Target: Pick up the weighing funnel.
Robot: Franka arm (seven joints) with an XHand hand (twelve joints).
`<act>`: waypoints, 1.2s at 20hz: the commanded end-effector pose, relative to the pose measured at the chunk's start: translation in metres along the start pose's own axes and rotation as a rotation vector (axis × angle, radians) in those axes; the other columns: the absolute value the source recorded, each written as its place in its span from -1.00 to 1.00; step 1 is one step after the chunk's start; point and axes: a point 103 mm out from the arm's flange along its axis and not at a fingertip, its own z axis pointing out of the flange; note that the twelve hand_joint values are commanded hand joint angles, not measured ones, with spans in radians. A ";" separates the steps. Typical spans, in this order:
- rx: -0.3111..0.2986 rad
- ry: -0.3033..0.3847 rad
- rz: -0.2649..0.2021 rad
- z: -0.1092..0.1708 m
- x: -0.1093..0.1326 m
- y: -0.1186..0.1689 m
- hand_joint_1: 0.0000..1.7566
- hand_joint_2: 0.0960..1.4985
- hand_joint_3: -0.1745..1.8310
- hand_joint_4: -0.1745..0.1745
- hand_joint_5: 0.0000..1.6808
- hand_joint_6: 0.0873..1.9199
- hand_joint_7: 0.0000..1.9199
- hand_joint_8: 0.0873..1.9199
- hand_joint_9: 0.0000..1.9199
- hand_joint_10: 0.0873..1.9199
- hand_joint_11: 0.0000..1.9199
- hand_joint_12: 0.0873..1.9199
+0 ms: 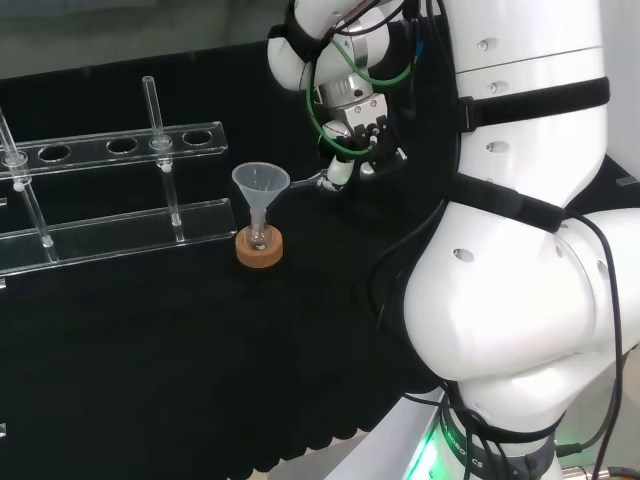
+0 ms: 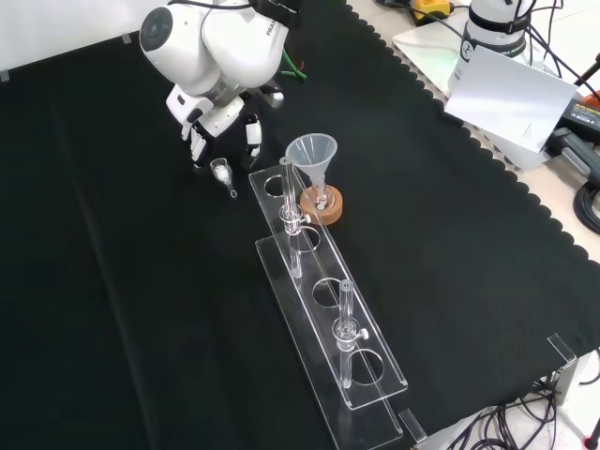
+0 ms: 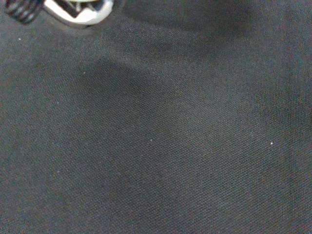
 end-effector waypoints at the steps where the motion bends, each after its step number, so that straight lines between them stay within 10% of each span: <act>1: 0.007 -0.005 0.001 0.000 0.001 0.002 -0.01 -0.24 -0.28 -0.21 -0.22 -0.26 -0.32 -0.26 -0.06 -0.52 -0.40 0.29; 24: 0.014 -0.060 0.007 0.000 0.004 0.009 -0.01 -0.23 -0.27 -0.17 -0.10 -0.23 -0.26 -0.25 -0.02 -0.52 -0.37 0.28</act>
